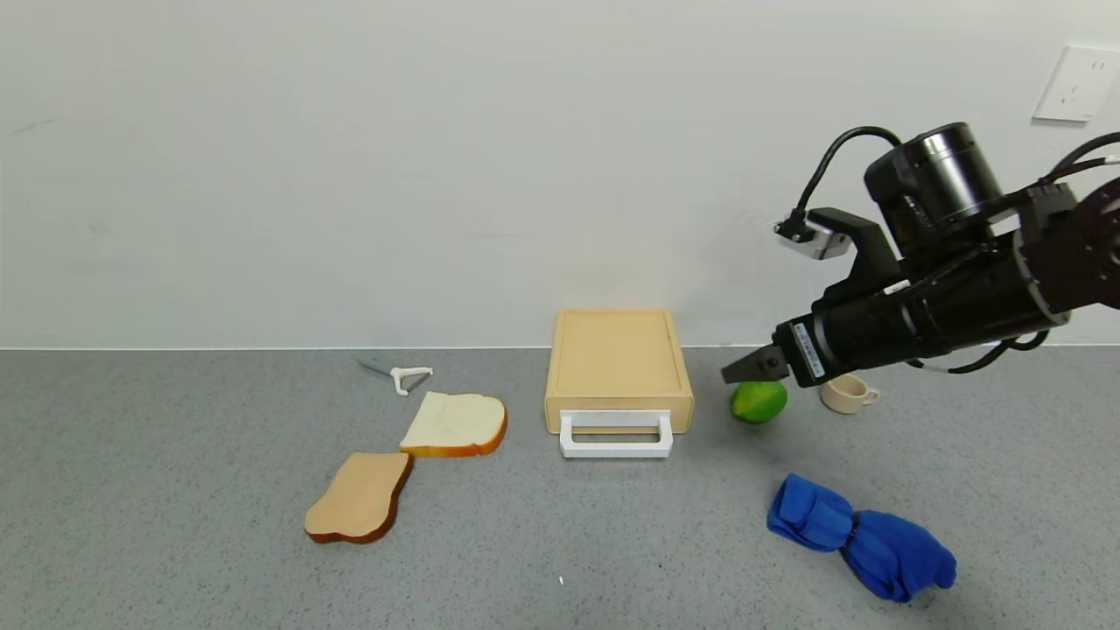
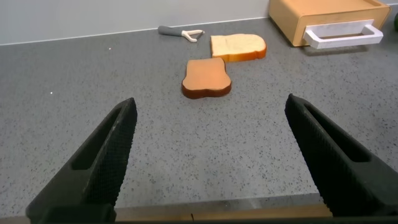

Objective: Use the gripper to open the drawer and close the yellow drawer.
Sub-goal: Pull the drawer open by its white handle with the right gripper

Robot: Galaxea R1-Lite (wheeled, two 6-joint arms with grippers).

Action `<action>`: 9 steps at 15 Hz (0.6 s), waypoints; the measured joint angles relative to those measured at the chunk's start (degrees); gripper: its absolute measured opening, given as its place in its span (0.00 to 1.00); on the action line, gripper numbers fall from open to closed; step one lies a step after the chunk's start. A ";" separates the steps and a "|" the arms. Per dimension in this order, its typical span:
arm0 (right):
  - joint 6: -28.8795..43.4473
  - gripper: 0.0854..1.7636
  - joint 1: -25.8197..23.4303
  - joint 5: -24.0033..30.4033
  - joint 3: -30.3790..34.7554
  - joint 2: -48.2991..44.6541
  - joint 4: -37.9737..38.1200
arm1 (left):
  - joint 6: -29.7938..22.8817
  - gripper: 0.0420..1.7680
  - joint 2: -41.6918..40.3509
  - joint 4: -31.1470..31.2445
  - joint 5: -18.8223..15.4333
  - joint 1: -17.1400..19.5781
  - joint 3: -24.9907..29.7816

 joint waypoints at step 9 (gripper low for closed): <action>1.67 0.67 3.68 -0.17 -5.77 9.75 -0.21 | 0.00 0.97 0.00 0.00 0.00 0.00 0.00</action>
